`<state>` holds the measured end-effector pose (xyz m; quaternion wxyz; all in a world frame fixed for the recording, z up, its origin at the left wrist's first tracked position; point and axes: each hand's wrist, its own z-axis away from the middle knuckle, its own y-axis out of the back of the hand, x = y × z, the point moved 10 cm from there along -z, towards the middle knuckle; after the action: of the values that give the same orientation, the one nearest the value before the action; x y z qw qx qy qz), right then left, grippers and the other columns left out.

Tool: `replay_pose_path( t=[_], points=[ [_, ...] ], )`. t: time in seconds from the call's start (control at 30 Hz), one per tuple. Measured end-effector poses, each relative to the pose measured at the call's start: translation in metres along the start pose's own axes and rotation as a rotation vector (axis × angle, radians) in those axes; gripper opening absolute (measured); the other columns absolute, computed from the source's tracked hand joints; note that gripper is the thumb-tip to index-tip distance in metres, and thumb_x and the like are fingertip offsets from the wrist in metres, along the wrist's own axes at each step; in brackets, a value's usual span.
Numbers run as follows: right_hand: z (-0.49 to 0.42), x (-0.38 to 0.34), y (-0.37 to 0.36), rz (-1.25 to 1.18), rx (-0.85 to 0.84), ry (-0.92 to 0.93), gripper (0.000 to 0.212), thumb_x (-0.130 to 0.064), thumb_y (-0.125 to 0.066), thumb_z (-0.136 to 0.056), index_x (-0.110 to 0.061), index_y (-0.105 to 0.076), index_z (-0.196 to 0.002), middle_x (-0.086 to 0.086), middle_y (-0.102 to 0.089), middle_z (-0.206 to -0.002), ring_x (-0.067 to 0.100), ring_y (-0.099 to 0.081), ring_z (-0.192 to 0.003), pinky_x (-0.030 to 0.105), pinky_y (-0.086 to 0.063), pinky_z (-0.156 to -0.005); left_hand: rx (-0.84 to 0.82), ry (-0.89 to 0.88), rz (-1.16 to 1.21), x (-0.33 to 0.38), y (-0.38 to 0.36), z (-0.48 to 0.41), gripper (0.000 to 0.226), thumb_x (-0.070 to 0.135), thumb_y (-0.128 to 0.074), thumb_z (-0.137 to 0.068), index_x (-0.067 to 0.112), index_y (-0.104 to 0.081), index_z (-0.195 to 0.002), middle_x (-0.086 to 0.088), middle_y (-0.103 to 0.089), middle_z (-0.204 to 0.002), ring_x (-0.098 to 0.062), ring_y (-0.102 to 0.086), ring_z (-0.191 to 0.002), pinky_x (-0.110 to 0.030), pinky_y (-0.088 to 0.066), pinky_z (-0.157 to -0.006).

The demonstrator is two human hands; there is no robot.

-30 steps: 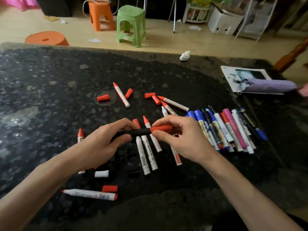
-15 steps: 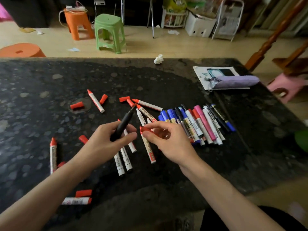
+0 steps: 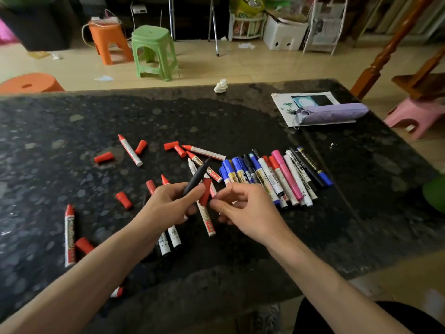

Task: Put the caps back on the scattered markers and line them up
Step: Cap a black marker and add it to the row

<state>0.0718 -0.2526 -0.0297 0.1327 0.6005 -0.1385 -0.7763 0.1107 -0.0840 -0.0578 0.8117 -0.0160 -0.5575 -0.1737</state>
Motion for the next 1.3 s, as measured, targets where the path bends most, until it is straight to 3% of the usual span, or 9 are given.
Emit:
replay_pose_path(
  t=[0.1,0.2,0.33,0.47,0.57,0.7,0.83,1.1,1.3],
  points=[
    [-0.002,0.007,0.040,0.353,0.182,-0.006,0.014,-0.026,-0.078,-0.092,-0.030,-0.072,-0.104,-0.013,-0.071,-0.088,0.003,-0.070,-0.075,0.023,-0.061,-0.072,0.012,0.035,0.071,-0.003,0.005,-0.003,0.025,0.039,-0.060,-0.101,0.018,-0.075,-0.104,0.009,-0.078,-0.082,-0.004,-0.052,-0.058,-0.013,-0.035,-0.047],
    [-0.004,0.015,0.084,0.600,0.366,-0.045,0.023,-0.038,-0.078,-0.091,-0.030,-0.066,-0.110,-0.014,-0.064,-0.087,0.002,-0.065,-0.080,0.028,-0.060,-0.073,0.005,0.068,0.148,-0.005,0.007,-0.005,0.028,0.038,-0.059,-0.101,0.013,-0.071,-0.102,0.008,-0.070,-0.072,-0.003,-0.041,-0.049,-0.012,-0.029,-0.040],
    [-0.013,0.025,0.092,0.683,0.410,-0.062,0.034,-0.052,-0.075,-0.089,-0.026,-0.068,-0.110,-0.012,-0.063,-0.081,0.004,-0.062,-0.076,0.026,-0.053,-0.064,-0.066,0.057,0.191,-0.004,0.002,-0.005,0.031,0.036,-0.059,-0.100,0.008,-0.067,-0.109,-0.001,-0.060,-0.081,-0.004,-0.039,-0.052,-0.013,-0.029,-0.040],
    [-0.020,0.019,0.080,0.797,0.430,-0.040,0.025,-0.046,-0.075,-0.092,-0.024,-0.071,-0.103,-0.011,-0.063,-0.076,0.002,-0.058,-0.068,0.020,-0.040,-0.054,-0.122,0.032,0.263,-0.003,-0.002,-0.002,0.039,0.042,-0.063,-0.091,0.009,-0.067,-0.113,-0.002,-0.069,-0.086,-0.007,-0.054,-0.061,-0.014,-0.037,-0.043],
    [-0.017,0.005,0.078,0.715,0.461,0.033,0.018,-0.039,-0.076,-0.092,-0.024,-0.067,-0.097,-0.014,-0.062,-0.078,0.001,-0.059,-0.070,0.021,-0.043,-0.058,-0.142,0.018,0.381,-0.003,0.001,0.000,0.033,0.033,-0.061,-0.096,0.007,-0.066,-0.115,-0.002,-0.069,-0.086,-0.009,-0.059,-0.067,-0.015,-0.039,-0.044],
    [-0.015,-0.010,0.030,0.350,0.157,0.196,0.015,-0.030,-0.072,-0.097,-0.030,-0.066,-0.111,-0.013,-0.072,-0.092,0.001,-0.070,-0.085,0.029,-0.059,-0.082,-0.094,0.018,0.544,-0.005,0.019,0.000,0.027,0.021,-0.054,-0.105,0.004,-0.065,-0.122,-0.001,-0.063,-0.084,-0.008,-0.059,-0.068,-0.015,-0.037,-0.045],
    [-0.005,-0.026,-0.025,0.416,-0.112,0.319,0.044,-0.024,-0.062,-0.104,-0.042,-0.056,-0.144,-0.023,-0.070,-0.097,-0.006,-0.066,-0.099,0.020,-0.050,-0.092,0.020,0.019,0.588,-0.019,0.052,0.002,0.019,0.021,-0.055,-0.105,0.010,-0.068,-0.112,-0.004,-0.067,-0.092,-0.012,-0.067,-0.074,-0.016,-0.041,-0.045],
    [0.006,-0.039,-0.103,0.509,-0.367,0.376,0.018,-0.034,-0.052,-0.107,-0.046,-0.047,-0.120,-0.025,-0.058,-0.110,-0.009,-0.058,-0.101,0.018,-0.049,-0.078,0.017,0.011,0.439,-0.046,0.089,0.035,0.016,0.018,-0.057,-0.104,0.006,-0.066,-0.108,-0.008,-0.066,-0.086,-0.011,-0.063,-0.074,-0.017,-0.045,-0.053],
    [0.005,-0.057,-0.139,0.432,-0.318,0.475,0.009,-0.039,-0.050,-0.108,-0.038,-0.054,-0.116,-0.023,-0.060,-0.095,-0.001,-0.061,-0.090,0.021,-0.046,-0.073,0.037,-0.011,0.431,-0.052,0.104,0.042,0.018,0.020,-0.057,-0.103,0.006,-0.068,-0.103,-0.006,-0.065,-0.080,-0.011,-0.060,-0.072,-0.020,-0.040,-0.054]
  ],
)
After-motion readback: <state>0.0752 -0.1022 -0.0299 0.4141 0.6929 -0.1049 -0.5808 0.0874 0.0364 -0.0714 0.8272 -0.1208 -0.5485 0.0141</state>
